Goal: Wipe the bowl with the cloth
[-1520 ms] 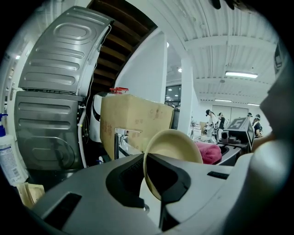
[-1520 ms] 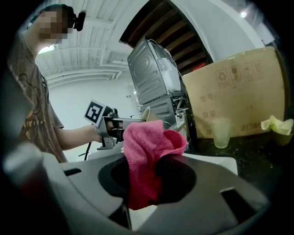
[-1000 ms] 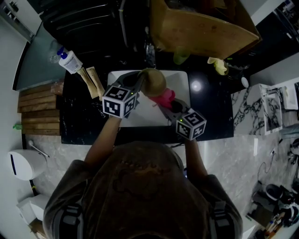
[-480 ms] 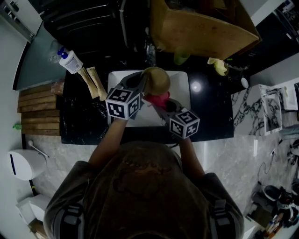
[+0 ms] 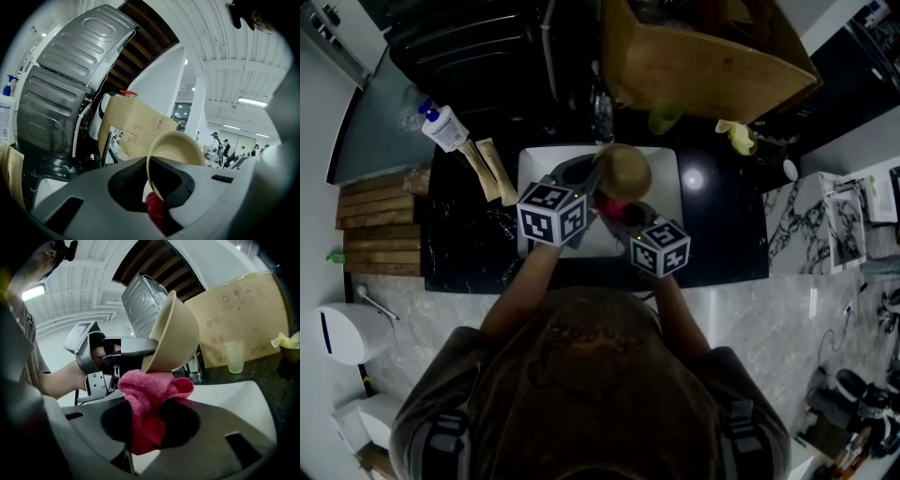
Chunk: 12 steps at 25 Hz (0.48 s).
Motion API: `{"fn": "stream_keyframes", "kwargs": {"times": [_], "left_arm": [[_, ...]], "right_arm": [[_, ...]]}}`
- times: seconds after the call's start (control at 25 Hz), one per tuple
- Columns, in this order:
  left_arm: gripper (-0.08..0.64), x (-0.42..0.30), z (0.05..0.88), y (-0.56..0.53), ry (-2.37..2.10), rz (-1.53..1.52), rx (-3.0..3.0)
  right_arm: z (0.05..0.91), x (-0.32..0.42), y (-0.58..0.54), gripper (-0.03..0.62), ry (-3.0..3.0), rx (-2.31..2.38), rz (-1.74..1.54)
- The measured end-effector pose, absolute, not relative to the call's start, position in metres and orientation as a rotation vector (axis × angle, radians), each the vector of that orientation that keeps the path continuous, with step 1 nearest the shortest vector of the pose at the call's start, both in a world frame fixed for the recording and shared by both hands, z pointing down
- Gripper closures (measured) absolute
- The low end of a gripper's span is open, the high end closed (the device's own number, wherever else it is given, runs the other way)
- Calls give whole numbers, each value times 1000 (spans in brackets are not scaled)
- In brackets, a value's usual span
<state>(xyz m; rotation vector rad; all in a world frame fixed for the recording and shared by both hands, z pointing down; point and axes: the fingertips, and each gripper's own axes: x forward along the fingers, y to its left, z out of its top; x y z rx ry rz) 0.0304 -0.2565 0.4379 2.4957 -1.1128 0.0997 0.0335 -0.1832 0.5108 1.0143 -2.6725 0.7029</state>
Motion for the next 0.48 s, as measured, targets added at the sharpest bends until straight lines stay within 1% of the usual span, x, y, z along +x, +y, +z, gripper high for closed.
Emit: {"fn": "stream_keyframes", "kwargs": {"times": [0.24, 0.48], "left_arm": [[543, 30, 434, -257, -1115, 89, 2508], [543, 11, 426, -270, -1200, 77, 2508]], "right_arm": [[512, 30, -182, 482, -2671, 994, 685], [502, 34, -174, 482, -2682, 959, 658]]}}
